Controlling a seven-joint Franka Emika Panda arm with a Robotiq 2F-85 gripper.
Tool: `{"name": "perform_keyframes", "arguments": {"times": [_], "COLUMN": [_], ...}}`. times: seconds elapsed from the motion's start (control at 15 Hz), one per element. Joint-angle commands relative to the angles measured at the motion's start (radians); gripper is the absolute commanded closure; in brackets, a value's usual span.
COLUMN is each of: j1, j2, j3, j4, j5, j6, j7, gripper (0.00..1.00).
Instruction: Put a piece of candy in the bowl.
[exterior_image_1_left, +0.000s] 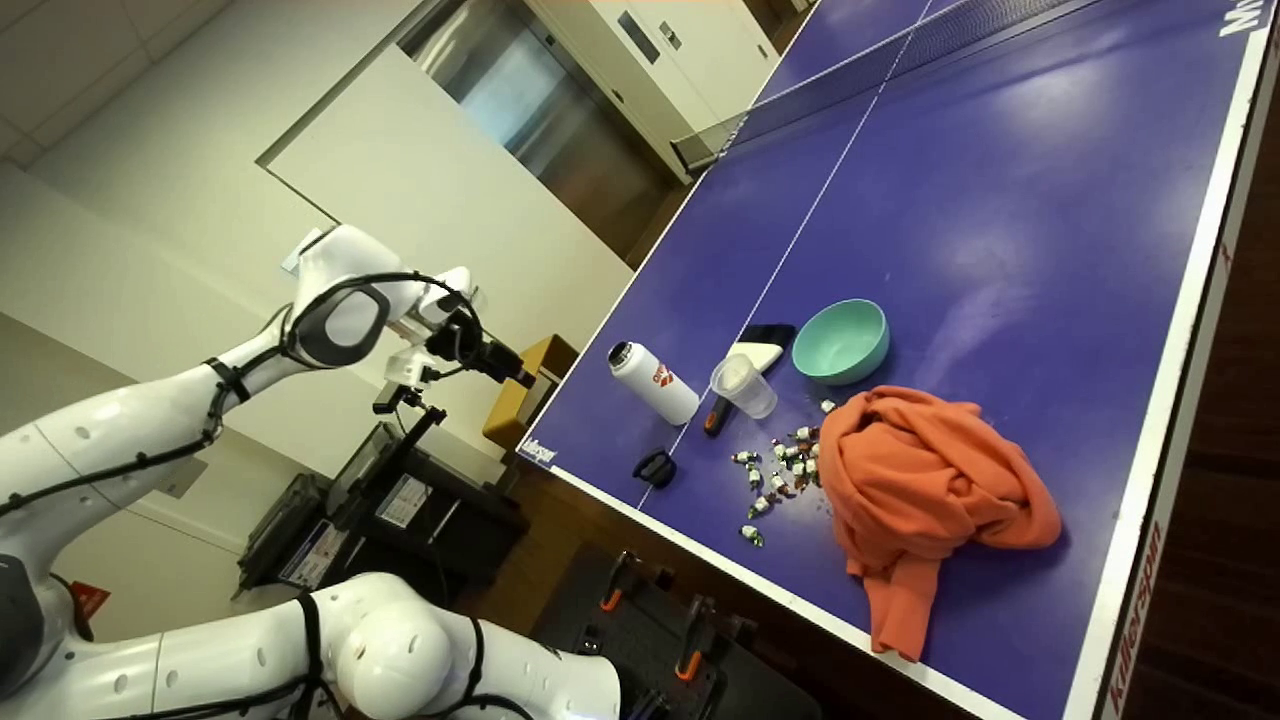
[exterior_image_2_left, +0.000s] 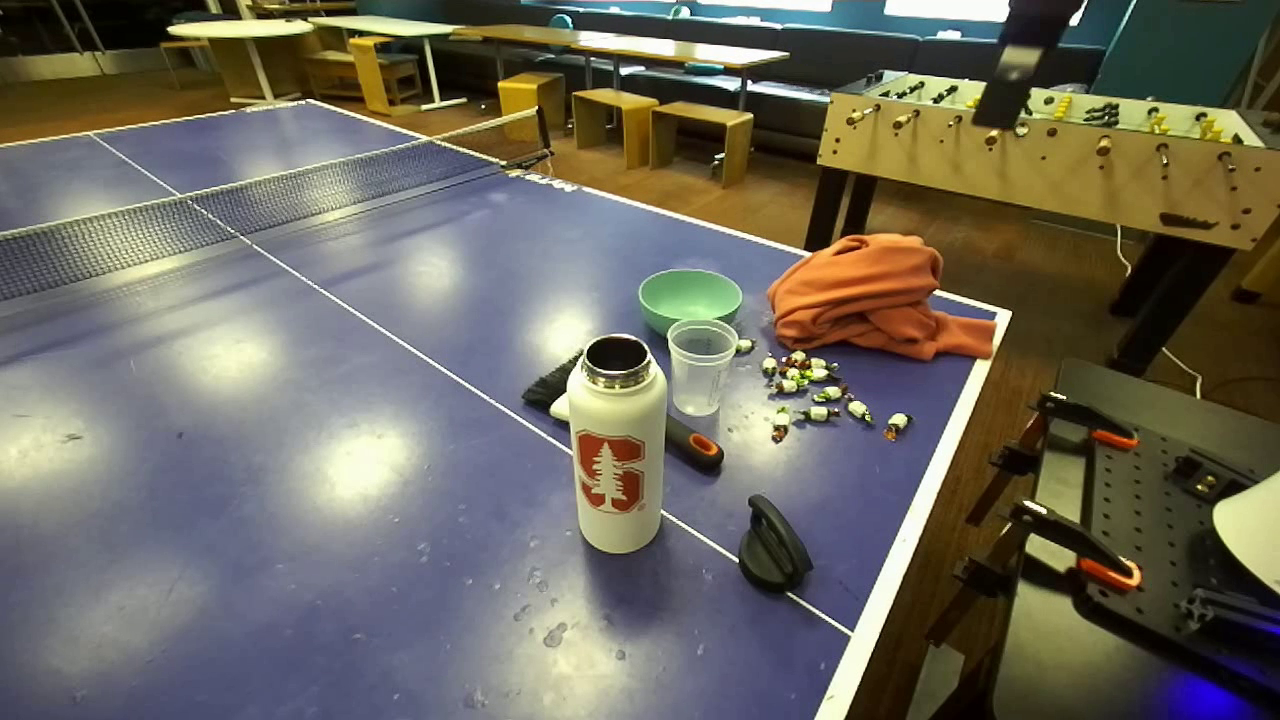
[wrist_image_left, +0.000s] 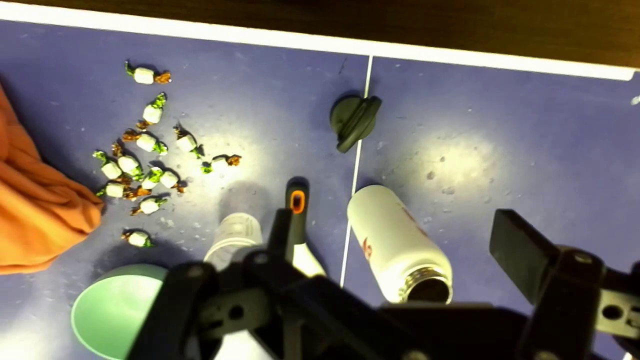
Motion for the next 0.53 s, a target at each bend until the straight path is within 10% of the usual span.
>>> {"name": "perform_keyframes", "arguments": {"times": [0.0,0.47], "j1": [-0.059,-0.065], "j2": [0.029,0.152], "j3": [0.027,-0.002], "j4": [-0.159,-0.273], "j5": [-0.066,-0.094], "j6": [0.25,0.423], "j7": [0.098,0.191], "gripper": [0.0,0.0]}}
